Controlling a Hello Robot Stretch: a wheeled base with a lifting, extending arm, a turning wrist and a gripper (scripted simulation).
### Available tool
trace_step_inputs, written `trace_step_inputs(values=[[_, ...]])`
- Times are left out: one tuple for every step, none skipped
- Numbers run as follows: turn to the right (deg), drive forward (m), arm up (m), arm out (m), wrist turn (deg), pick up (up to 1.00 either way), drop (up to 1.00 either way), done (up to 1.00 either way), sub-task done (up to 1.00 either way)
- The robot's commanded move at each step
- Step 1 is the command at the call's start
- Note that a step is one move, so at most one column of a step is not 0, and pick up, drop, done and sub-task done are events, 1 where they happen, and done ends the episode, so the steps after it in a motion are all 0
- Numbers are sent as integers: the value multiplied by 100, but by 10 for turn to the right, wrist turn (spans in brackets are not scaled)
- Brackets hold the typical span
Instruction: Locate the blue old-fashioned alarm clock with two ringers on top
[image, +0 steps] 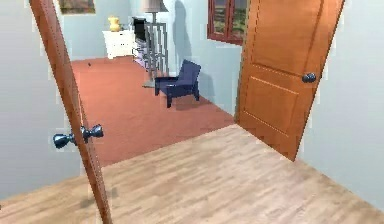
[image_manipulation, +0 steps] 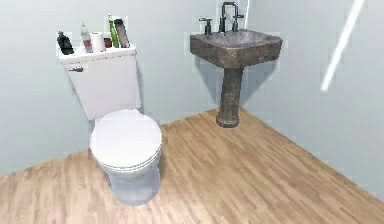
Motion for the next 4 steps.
trace_step_inputs(values=[[0, 30, 0, 0, 0, 0, 0, 0, 0], [0, 60, 0, 0, 0, 0, 0, 0, 0], [-90, 0, 0, 0, 0, 0, 0, 0, 0], [0, 55, 0, 0, 0, 0, 0, 0, 0]])
